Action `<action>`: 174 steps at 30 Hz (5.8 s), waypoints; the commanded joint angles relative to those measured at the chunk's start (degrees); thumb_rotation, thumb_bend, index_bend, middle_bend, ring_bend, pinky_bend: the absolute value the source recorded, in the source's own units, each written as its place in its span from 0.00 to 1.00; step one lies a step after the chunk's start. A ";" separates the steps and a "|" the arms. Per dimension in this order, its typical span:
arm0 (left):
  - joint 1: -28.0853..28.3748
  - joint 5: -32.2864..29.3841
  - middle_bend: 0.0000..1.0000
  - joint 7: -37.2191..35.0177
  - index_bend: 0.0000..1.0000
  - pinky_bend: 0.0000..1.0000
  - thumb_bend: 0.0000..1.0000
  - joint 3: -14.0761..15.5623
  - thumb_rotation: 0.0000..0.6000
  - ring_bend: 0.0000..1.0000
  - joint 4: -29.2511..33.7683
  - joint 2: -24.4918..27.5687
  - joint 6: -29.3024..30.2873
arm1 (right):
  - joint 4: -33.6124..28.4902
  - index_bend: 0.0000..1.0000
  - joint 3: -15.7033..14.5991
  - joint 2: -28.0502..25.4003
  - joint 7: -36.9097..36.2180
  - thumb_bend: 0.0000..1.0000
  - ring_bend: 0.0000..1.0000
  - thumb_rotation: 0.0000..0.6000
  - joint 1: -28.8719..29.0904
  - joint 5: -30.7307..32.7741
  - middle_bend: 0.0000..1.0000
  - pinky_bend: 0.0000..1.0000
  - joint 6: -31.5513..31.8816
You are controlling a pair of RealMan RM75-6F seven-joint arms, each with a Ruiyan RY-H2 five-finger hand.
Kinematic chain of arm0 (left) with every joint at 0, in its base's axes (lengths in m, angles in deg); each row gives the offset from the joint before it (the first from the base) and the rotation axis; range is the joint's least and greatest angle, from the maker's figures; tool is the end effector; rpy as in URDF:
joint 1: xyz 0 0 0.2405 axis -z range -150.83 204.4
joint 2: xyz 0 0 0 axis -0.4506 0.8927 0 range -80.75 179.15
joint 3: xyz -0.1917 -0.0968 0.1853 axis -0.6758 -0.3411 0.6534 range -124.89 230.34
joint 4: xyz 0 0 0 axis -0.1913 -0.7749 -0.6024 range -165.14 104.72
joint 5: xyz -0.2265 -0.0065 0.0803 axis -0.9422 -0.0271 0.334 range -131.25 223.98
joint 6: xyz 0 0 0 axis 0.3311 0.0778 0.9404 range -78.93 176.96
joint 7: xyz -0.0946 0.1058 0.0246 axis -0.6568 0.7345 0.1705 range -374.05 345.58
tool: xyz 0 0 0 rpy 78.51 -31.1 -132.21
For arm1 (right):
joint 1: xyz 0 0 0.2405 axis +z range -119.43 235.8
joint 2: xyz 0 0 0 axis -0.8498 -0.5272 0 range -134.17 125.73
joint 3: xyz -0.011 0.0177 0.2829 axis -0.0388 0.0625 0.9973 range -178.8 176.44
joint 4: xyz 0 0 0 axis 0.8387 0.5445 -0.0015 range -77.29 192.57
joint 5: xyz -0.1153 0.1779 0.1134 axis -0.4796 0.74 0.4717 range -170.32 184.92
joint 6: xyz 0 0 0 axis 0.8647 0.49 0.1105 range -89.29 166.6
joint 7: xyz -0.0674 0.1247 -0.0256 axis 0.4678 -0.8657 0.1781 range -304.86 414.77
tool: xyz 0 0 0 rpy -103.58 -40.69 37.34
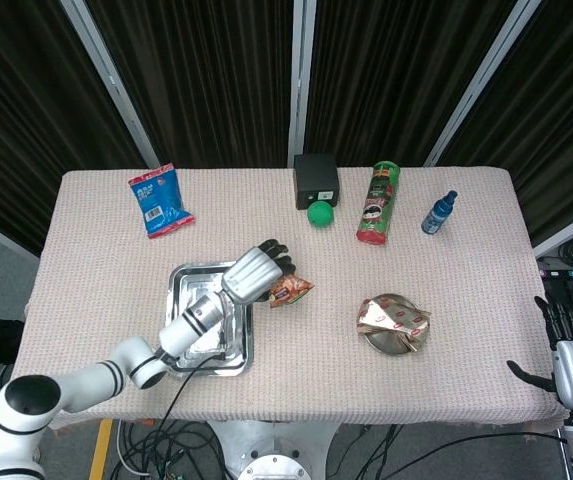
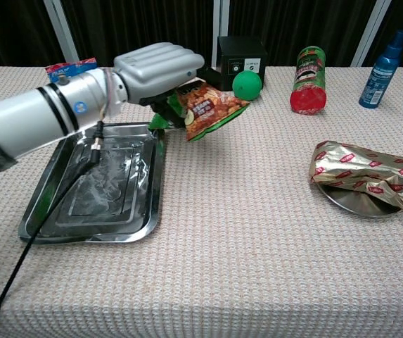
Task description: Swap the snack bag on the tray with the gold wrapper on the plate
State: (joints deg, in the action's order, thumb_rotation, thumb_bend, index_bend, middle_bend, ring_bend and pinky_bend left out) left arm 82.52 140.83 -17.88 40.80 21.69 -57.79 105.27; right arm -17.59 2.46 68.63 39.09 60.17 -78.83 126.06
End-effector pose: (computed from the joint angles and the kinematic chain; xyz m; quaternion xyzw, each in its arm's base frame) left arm -0.0771 0.4154 -0.1158 -0.8042 -0.1928 -0.4729 0.3040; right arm -0.4013 -0.1723 0.1289 0.5413 -0.4220 0.4309 0.5858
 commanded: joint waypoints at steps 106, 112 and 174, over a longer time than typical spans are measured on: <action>-51.81 -11.51 0.05 -9.72 0.04 0.08 0.15 11.74 1.00 0.00 14.17 27.18 27.08 | -15.22 0.00 20.31 27.92 43.85 0.00 0.00 1.00 42.06 35.26 0.03 0.00 -26.24; -52.30 -11.59 0.05 -10.99 0.04 0.08 0.15 11.64 1.00 0.00 13.03 27.23 26.81 | -6.71 0.00 22.24 34.86 49.05 0.00 0.00 1.00 47.63 43.35 0.03 0.00 -25.46; -50.81 -7.62 0.05 -9.70 0.04 0.08 0.15 11.28 1.00 0.00 16.65 27.87 25.81 | -15.08 0.49 -0.27 10.11 24.05 0.33 0.38 1.00 24.97 17.15 0.38 0.57 -17.52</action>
State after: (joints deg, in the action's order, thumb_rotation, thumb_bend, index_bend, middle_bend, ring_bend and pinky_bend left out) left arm 31.62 133.15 -27.75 52.11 38.13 -30.04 131.04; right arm -33.95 2.84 78.66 63.55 85.76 -61.02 109.23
